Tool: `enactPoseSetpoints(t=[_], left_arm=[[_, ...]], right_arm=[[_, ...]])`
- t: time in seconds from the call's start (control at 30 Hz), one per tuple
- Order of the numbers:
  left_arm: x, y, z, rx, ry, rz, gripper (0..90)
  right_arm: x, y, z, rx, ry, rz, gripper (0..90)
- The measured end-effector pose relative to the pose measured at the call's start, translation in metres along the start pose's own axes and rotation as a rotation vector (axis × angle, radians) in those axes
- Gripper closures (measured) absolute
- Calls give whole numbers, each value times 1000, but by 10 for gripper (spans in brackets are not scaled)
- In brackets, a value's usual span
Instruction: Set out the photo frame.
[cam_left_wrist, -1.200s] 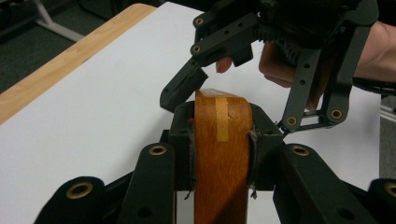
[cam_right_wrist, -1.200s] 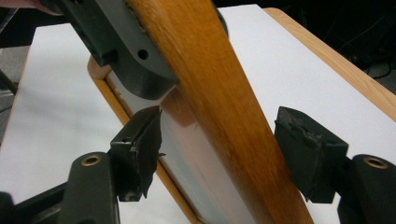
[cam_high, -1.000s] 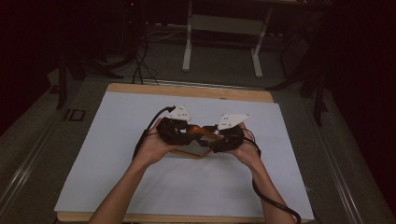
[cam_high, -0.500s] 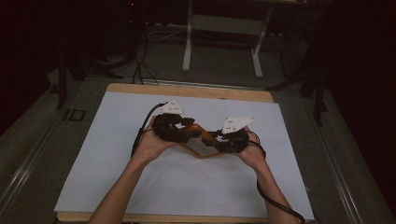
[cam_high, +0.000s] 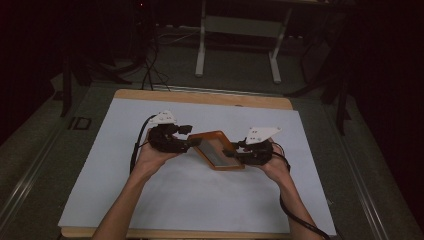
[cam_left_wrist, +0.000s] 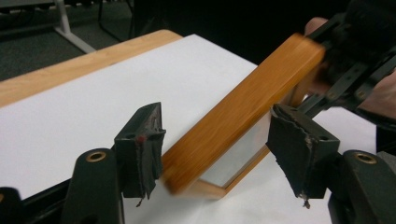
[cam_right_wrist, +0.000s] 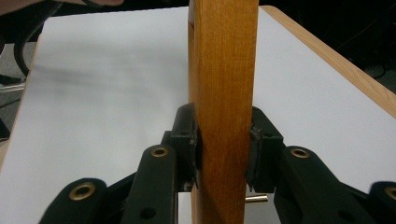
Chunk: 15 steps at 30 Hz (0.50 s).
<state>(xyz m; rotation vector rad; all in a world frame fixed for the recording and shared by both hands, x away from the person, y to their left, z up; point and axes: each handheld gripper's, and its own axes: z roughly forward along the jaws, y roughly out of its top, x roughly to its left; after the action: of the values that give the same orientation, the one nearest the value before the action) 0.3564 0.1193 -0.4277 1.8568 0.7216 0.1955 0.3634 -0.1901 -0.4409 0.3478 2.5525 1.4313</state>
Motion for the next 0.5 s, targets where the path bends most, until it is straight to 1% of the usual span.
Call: enactPoseSetpoints(t=[0.07,0.17,0.27,0.33,0.43,0.5], left_arm=[[3,-4,2,-8,-10,-4,342],[5,-9,6,-6,-14,-2,342],[7,-14,13,23,0,-1,341],[8,-18,19,31,-7,-6,342],[7,-24,30,58,-15,-10,351],[5,-26,37,72,-23,-2,378]], right_arm=[[0,-2,-1,-1,-1,3,687],[-1,-4,-3,0,-1,5,687],[-1,-5,-5,2,-3,4,687],[-1,-6,-6,4,-5,9,687],[-1,-8,-8,4,-12,16,687],[-2,-10,-9,1,-16,19,687]])
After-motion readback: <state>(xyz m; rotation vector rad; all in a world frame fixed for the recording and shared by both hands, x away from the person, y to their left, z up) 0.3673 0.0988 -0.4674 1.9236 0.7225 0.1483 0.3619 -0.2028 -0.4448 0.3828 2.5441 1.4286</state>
